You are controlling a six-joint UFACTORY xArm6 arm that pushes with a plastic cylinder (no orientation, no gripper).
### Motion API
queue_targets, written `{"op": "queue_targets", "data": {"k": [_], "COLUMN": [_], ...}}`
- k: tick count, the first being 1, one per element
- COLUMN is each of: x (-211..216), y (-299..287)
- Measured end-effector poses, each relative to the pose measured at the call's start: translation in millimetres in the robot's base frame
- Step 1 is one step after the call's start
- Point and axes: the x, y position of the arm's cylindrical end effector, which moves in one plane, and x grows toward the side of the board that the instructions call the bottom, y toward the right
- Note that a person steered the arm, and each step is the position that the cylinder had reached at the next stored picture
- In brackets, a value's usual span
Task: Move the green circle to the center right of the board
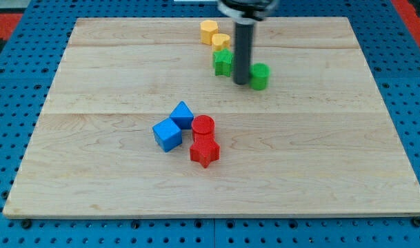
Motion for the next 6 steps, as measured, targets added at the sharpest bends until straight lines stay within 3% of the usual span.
{"op": "queue_targets", "data": {"k": [1,2,3,4,5,6], "x": [1,-36,26,20,-24,-49], "y": [47,23,137,120,109,205]}}
